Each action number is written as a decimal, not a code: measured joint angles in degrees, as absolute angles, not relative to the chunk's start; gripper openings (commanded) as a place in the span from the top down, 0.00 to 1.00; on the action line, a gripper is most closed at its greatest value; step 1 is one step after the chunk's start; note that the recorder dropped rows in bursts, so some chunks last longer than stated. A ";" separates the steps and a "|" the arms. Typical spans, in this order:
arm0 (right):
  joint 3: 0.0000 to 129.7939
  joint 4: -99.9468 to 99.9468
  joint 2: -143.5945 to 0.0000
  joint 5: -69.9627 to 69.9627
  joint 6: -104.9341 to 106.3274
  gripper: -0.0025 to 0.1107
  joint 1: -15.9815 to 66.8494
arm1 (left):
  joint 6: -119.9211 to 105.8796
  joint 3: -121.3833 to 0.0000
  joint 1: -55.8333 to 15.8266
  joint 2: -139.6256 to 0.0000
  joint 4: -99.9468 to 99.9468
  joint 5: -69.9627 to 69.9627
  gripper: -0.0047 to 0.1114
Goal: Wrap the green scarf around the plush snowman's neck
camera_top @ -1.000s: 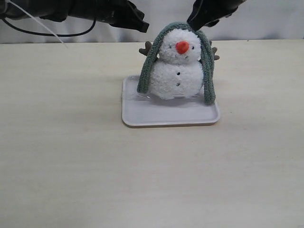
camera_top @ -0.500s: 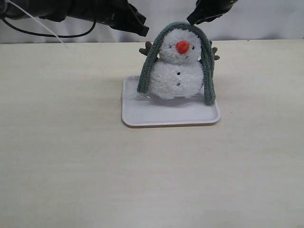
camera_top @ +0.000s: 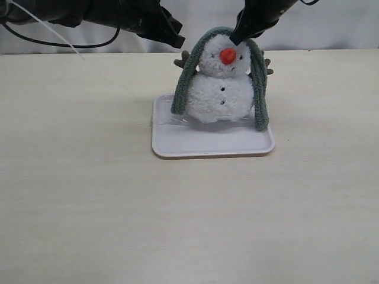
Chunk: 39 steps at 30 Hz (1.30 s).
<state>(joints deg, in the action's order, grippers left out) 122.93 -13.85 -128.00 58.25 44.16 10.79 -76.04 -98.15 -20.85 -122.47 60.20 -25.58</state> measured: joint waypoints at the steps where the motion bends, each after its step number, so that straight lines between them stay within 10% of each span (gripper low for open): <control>1: 122.93 -14.22 -128.10 58.00 44.30 0.94 10.79 | -76.14 -98.15 -20.85 -122.47 60.20 -25.58 0.96; 27: 123.04 -15.49 -130.55 61.90 34.86 0.94 10.79 | -76.50 -98.15 -20.85 -122.47 60.58 -25.20 0.96; 34: 123.14 -14.94 -128.87 66.64 32.69 0.55 10.91 | -76.63 -98.15 -20.85 -122.47 61.64 -25.20 0.96; 39: 123.14 -14.27 -124.54 68.65 32.36 0.51 10.91 | -76.63 -98.15 -20.85 -122.47 61.64 -25.20 0.96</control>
